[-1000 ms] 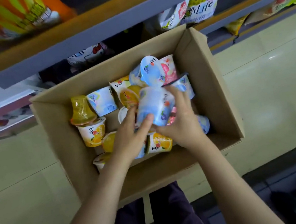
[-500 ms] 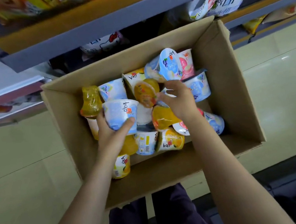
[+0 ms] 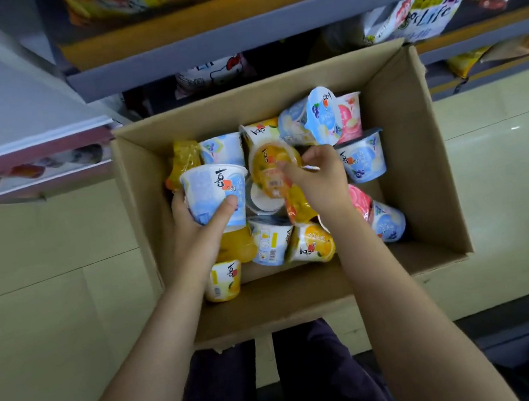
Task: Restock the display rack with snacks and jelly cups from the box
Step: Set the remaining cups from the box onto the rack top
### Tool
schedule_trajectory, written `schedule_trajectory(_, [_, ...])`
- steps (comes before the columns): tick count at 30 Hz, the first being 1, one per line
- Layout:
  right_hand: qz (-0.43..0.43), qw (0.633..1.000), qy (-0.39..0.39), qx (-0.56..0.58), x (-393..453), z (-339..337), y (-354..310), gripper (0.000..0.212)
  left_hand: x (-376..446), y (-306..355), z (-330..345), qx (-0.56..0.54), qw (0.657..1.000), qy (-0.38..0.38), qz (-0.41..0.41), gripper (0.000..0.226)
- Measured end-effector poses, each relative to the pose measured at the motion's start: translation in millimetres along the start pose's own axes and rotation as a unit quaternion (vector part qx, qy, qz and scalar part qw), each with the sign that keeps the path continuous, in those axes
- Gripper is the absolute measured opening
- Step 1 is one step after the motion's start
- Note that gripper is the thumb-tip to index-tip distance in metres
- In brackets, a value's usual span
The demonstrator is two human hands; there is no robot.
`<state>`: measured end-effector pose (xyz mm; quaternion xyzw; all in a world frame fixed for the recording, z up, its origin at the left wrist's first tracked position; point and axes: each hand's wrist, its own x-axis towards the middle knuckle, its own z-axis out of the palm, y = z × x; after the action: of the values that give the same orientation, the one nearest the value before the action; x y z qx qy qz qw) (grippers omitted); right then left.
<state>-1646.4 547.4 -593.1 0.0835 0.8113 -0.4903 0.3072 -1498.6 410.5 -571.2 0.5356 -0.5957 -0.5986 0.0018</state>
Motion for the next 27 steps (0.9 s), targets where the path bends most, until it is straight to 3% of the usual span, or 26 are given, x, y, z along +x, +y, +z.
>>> schedule_trajectory(3, [0.017,0.992,-0.053,0.113,-46.8,-19.1,-34.3,0.04,-22.8,35.0,-16.0,-0.021,0.999,0.013,0.041,0.061])
schedule_trajectory(5, [0.014,0.984,-0.087,0.157,-80.1,-28.3,-62.4,0.034,-39.3,60.9,-29.4,-0.054,0.995,-0.003,0.083,0.074])
schedule_trajectory(7, [0.001,0.98,-0.108,0.166,-112.7,-30.0,-89.9,0.035,-56.2,83.4,-46.6,-0.087,0.99,-0.035,0.106,0.091])
schedule_trajectory(15, [-0.116,0.974,-0.138,0.138,-268.9,43.7,-201.2,0.028,-111.0,127.4,-197.8,-0.226,0.955,-0.121,0.147,0.087])
schedule_trajectory(21, [-0.238,0.944,-0.224,0.048,-388.7,155.5,-247.0,0.092,-134.5,138.4,-368.7,-0.252,0.949,-0.04,0.187,0.064])
schedule_trajectory(25, [-0.29,0.929,-0.225,0.047,-439.3,212.8,-287.9,0.112,-147.3,162.8,-455.3,-0.273,0.936,0.021,0.223,0.027])
schedule_trajectory(27, [-0.308,0.924,-0.223,0.035,-456.0,232.0,-310.9,0.101,-154.1,174.2,-487.9,-0.282,0.934,0.018,0.218,0.03])
